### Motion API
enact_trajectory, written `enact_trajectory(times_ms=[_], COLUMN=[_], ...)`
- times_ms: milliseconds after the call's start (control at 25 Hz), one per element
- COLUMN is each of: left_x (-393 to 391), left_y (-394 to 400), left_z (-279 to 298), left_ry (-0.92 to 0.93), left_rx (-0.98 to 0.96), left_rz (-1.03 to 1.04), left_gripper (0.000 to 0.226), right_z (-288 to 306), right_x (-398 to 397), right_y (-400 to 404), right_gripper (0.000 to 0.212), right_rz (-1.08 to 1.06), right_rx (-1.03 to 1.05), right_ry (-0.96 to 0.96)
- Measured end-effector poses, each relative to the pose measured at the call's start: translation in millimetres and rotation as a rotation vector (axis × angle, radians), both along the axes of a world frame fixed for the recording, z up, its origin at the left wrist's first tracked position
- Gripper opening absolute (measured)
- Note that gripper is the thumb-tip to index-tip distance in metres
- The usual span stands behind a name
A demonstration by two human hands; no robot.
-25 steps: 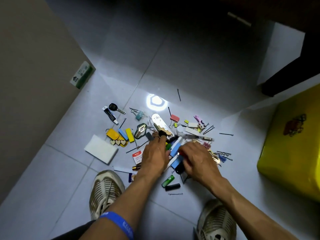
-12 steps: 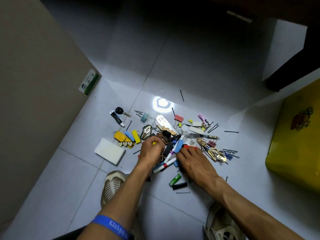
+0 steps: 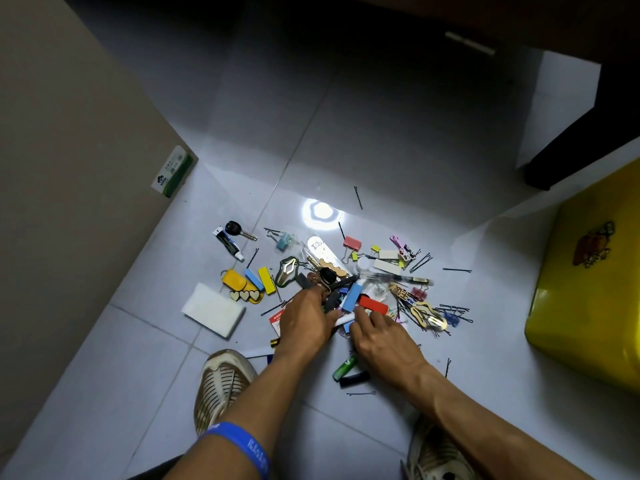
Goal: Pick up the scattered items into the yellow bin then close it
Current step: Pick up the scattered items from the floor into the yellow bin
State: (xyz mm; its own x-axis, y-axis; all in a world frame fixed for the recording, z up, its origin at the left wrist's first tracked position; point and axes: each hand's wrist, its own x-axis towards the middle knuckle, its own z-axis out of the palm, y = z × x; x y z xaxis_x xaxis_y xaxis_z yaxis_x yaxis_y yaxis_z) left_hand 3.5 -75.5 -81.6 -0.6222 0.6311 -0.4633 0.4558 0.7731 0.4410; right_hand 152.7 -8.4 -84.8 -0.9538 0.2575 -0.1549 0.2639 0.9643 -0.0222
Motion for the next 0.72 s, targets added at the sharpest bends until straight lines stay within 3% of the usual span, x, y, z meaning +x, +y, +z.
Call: enact_trajectory(times_ms=[120, 240, 320, 440, 520, 640, 720], left_x=[-2, -6, -11, -20, -30, -39, -41], left_y=[2, -1, -3, -10, -13, -10, -3], left_z=[-3, 2, 7, 12, 16, 14, 12], left_ry=[0.022, -0.078, -0.293, -0.766, -0.911, -0.964, -0.732], left_rx=[0.022, 0.03, 0.098, 0.335, 0.404, 0.408, 0.361], left_rz=[-0.043, 0.071, 0.316, 0.787, 0.941, 0.996, 0.828], left_gripper=[0.029, 0.028, 0.018, 0.027, 0.017, 0.007, 0.019], right_z=[0, 1, 1, 2, 7, 14, 13], right_x=[4, 3, 1, -1, 0, 14, 21], right_y=[5, 10, 11, 13, 16, 14, 14], right_gripper=[0.023, 0.023, 0.018, 0.02, 0.028, 0.023, 0.008], right_rz=[-0.029, -0.01, 0.017, 0.01, -0.059, -0.295, -0.495], right_rx=[-0.049, -0.11, -0.169, -0.281, -0.386, -0.58, -0.675], right_ry=[0.036, 0.012, -0.017, -0.064, -0.076, -0.013, 0.109])
